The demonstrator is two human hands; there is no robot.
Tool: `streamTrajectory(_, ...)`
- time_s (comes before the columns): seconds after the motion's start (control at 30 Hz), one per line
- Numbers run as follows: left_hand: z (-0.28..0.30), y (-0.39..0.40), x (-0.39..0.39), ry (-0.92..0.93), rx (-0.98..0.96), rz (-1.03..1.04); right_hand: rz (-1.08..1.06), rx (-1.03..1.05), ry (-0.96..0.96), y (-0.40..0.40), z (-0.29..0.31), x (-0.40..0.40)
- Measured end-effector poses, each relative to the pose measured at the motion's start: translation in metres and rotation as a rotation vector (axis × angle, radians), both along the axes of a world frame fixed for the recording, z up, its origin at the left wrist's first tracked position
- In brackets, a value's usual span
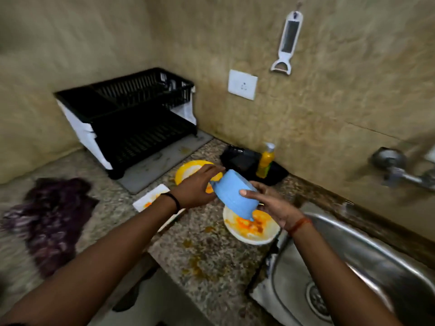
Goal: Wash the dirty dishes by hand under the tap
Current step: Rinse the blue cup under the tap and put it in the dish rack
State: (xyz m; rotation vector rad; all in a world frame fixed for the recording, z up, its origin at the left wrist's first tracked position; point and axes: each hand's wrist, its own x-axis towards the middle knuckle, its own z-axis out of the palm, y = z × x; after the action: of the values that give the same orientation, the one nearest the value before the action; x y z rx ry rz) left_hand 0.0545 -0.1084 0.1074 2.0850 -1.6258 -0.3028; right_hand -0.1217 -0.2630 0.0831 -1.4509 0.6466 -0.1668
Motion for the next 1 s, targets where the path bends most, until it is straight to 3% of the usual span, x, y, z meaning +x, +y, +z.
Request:
streamTrajectory(0.13,0.014,0.048,0.076,-0.091,0.012,0.066,-0.039,-0.161,0.059,0.028,-0.006,0.077)
streamTrajectory(0.27,0.038,0.083,0.150,-0.310,-0.121,0.177,-0.113,-0.235,0.014,0.058,-0.010,0.154)
streamTrajectory(0.4,0.054,0.100,0.209,-0.386,-0.166,0.298,-0.204,-0.263,-0.054,0.078,-0.016,0.211)
streamTrajectory(0.67,0.059,0.099,0.298,-0.380,0.112,0.492,-0.126,-0.381,-0.077,0.078,-0.012,0.301)
streamTrajectory(0.87,0.070,0.087,0.329,-0.417,0.121,0.567,-0.020,-0.449,-0.053,0.059,-0.021,0.375)
streamTrajectory(1.0,0.084,0.075,0.348,-0.338,0.162,0.605,-0.019,-0.503,0.006,0.056,-0.031,0.425)
